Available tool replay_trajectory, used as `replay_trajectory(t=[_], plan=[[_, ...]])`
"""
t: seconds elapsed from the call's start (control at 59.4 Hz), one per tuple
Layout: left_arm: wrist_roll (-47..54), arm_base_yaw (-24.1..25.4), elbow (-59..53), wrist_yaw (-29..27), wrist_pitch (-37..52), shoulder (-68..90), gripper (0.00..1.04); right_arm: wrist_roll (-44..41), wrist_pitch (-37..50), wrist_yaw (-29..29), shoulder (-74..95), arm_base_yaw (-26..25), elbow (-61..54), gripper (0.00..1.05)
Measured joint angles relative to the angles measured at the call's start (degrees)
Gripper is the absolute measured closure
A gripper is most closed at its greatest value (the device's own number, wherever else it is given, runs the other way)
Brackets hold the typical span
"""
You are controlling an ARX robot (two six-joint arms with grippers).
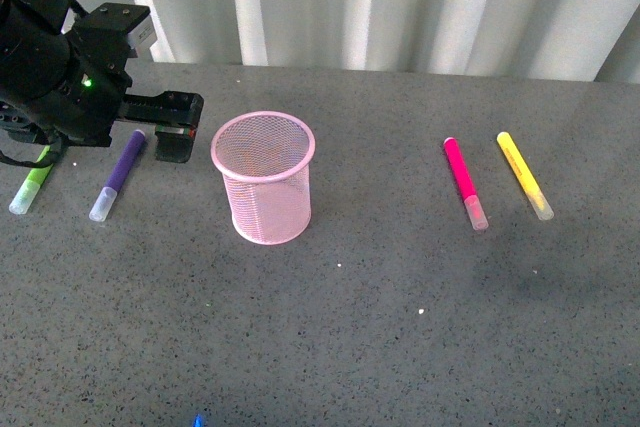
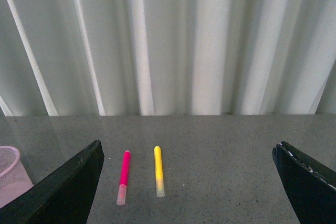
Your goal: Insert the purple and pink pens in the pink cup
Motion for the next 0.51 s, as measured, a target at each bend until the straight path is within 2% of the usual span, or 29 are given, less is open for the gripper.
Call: replay_trajectory(t=[0.505], plan=[[0.48, 1.86, 9.05, -1.36, -2.12, 8.26, 0.07, 0.0, 0.0, 0.0, 0.0, 0.0, 0.0, 0.07]])
